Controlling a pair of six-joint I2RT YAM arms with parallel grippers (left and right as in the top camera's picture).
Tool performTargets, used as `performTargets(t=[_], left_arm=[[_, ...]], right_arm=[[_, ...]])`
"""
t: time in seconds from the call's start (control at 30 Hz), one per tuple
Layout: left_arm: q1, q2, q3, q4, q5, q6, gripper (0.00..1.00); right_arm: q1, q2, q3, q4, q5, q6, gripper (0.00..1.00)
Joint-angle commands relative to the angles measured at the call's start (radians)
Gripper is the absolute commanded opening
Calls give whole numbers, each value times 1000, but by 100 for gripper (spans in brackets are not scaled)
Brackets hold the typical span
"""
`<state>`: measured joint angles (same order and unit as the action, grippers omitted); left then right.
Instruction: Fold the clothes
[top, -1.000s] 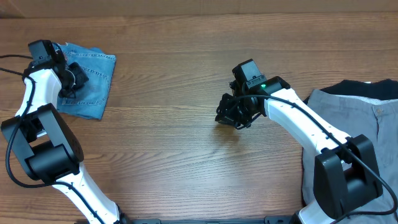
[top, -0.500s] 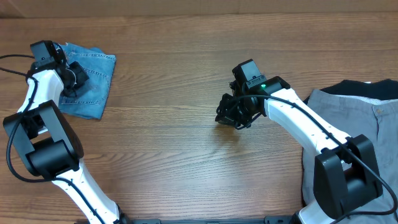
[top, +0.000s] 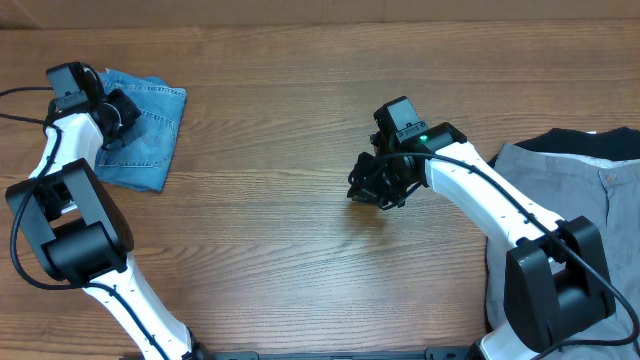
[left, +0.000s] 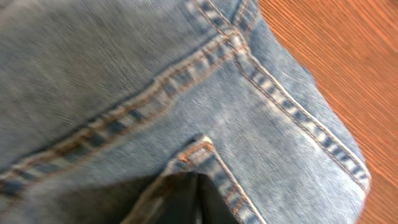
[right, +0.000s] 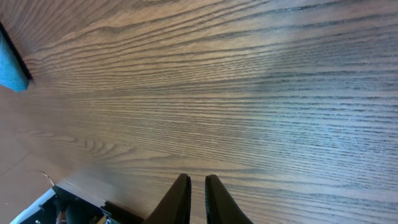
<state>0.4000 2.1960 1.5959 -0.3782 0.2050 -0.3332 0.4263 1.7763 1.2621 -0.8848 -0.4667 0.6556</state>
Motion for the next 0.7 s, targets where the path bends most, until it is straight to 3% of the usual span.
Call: performTargets(t=[0.0,0.1,0.23,0.37,0.47,0.67], left_arm=[[2,-11,67,-52,110,39,19],[6,-51,154,-202,97,115,31],[16,-101,265,-423,79,184,34],[18,-138,291,-642,45,261,17],[14,-123,272,-737,-77,226,4],[16,-74,137,-677,-123,176,4]], right_arm=[[2,-13,12,0,6,6,13],[2,-13,12,0,6,6,13],[4,-13,12,42,-12,-40,16],[6,-13,12,55,-16,-43,17],[6,-13,12,71,-16,-43,17],[6,-13,12,71,-16,-43,17]])
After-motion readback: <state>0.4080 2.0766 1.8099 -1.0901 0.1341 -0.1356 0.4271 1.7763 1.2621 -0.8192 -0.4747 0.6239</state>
